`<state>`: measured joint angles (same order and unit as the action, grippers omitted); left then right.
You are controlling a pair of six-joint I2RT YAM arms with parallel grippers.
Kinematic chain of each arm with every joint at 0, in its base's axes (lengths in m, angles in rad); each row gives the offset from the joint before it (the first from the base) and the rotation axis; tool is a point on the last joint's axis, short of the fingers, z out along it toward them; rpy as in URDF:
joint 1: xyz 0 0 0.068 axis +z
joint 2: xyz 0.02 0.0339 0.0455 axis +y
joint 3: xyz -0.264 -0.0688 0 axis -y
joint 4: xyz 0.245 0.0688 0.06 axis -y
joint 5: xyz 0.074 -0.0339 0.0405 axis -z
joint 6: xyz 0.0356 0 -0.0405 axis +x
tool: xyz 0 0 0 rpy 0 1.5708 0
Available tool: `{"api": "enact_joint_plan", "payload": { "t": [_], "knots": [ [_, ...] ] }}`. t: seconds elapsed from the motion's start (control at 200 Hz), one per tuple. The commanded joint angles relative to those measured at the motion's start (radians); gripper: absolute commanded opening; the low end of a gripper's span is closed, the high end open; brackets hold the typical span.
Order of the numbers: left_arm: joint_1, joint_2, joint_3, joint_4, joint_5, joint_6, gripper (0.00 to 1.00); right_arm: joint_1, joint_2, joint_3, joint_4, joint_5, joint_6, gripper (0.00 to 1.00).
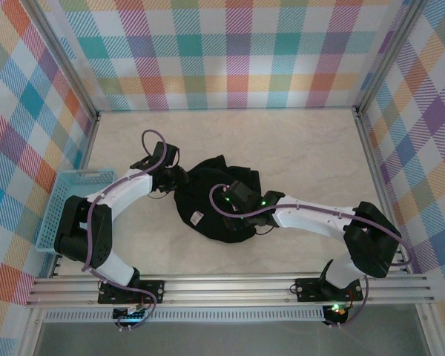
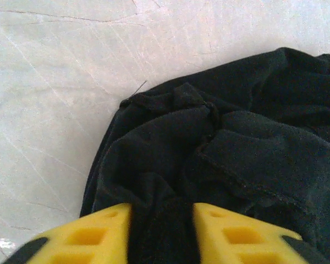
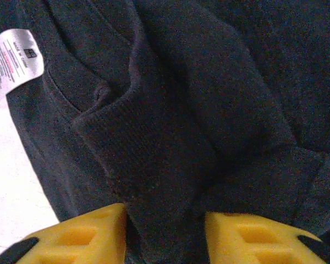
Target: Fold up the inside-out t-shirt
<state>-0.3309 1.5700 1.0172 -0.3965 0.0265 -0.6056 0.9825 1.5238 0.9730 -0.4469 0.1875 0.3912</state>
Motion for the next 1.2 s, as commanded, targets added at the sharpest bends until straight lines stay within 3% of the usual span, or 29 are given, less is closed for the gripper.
{"api": "enact_joint_plan", "payload": {
  "t": [0.0, 0.14, 0.31, 0.425, 0.58, 0.87, 1.025, 1.195],
  "knots": [
    [0.003, -0.030, 0.036, -0.029, 0.020, 0.015, 0.21, 0.007, -0.020, 0.033, -0.034, 0.044, -0.007, 0.24],
    [-0.015, -0.101, 0.080, -0.094, -0.016, 0.025, 0.09, 0.008, -0.103, 0.019, -0.065, 0.110, -0.013, 0.10],
    [-0.052, -0.198, 0.177, -0.182, -0.066, 0.033, 0.00, 0.007, -0.230, 0.035, -0.149, 0.227, -0.042, 0.06],
    [-0.084, -0.258, 0.280, -0.245, -0.122, 0.048, 0.00, 0.000, -0.337, 0.095, -0.231, 0.302, -0.085, 0.04],
    [-0.110, -0.353, 0.437, -0.284, -0.164, 0.064, 0.00, -0.020, -0.448, 0.271, -0.317, 0.384, -0.201, 0.05],
    [-0.131, -0.471, 0.712, -0.296, -0.136, 0.078, 0.00, -0.031, -0.455, 0.649, -0.380, 0.400, -0.348, 0.01],
    [-0.134, -0.501, 0.715, -0.300, -0.143, 0.070, 0.00, -0.032, -0.479, 0.684, -0.348, 0.375, -0.361, 0.02],
    [-0.134, -0.427, 0.591, -0.314, -0.174, 0.049, 0.00, -0.048, -0.436, 0.556, -0.316, 0.402, -0.308, 0.02]
  ]
}}
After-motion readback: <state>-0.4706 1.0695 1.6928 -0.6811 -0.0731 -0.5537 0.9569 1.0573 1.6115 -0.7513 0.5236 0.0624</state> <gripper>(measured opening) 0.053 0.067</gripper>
